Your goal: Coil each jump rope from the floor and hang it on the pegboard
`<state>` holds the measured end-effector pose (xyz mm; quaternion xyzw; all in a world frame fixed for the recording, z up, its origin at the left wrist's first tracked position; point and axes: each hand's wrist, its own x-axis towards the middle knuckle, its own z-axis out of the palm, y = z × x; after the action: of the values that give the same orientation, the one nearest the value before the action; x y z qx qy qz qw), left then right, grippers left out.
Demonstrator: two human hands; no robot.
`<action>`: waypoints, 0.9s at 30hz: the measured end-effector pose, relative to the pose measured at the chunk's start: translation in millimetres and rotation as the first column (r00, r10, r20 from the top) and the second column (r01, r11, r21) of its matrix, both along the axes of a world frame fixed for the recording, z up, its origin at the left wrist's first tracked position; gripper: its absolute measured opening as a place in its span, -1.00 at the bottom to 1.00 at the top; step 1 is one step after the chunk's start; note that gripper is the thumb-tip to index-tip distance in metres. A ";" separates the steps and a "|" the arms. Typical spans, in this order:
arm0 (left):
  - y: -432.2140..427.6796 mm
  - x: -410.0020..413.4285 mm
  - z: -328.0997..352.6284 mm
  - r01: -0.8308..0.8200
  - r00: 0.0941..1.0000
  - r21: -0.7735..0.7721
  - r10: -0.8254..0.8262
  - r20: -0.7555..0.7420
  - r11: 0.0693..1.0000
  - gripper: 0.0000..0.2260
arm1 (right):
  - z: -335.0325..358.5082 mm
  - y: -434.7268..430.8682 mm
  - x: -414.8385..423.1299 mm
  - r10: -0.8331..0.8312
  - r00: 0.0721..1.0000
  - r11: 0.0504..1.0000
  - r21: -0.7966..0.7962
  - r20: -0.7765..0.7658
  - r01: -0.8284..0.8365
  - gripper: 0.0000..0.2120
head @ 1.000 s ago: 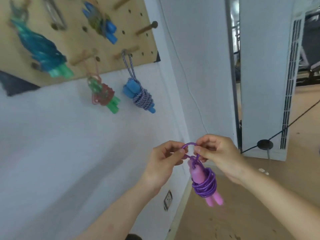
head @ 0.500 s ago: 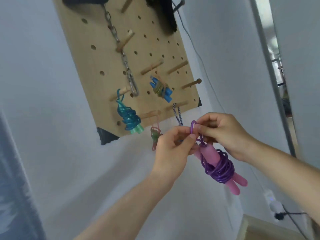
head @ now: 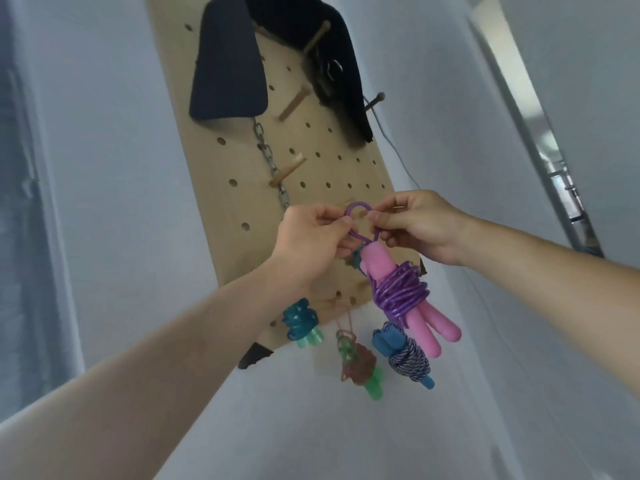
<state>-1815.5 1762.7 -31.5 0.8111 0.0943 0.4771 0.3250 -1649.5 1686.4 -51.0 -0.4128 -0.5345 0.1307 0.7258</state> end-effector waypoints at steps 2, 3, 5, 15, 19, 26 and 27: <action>5.3 -3.7 24.3 -0.016 1.000 0.018 0.016 0.018 1.000 -0.90 | 24.1 3.6 -3.9 0.033 0.999 0.999 0.004 0.009 -0.033 -0.91; 9.0 -5.0 35.7 -0.023 0.999 0.023 0.023 0.029 0.999 -0.91 | 35.6 6.3 -6.1 0.050 0.999 0.999 0.011 0.005 -0.050 -0.90; 18.6 -5.7 56.5 -0.053 0.997 0.033 0.052 0.049 0.998 -0.92 | 55.0 13.9 -10.4 0.079 0.997 0.996 0.033 -0.008 -0.078 -0.90; 74.2 10.4 113.2 -0.246 0.950 0.147 0.208 0.234 0.958 -0.94 | 112.2 69.9 -18.8 -0.004 0.994 0.993 0.119 -0.107 0.017 -0.82; 85.6 22.0 123.5 -0.273 0.925 0.116 0.227 0.305 0.955 -0.89 | 124.1 85.4 -18.8 -0.115 0.982 0.976 0.168 -0.147 0.139 -0.86; 109.7 31.1 119.6 -0.294 0.927 0.059 0.269 0.263 0.954 -0.92 | 116.2 106.5 -17.0 -0.197 0.974 0.979 0.025 -0.110 0.201 -0.90; 112.4 30.7 118.3 -0.276 0.930 0.044 0.255 0.265 0.960 -0.92 | 115.0 108.3 -17.3 -0.171 0.980 0.985 0.017 -0.106 0.174 -0.89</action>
<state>-1784.8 1875.1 86.8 0.7346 0.1410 0.6211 0.2342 -1666.8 1794.7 64.0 -0.4408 -0.4599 0.0817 0.7665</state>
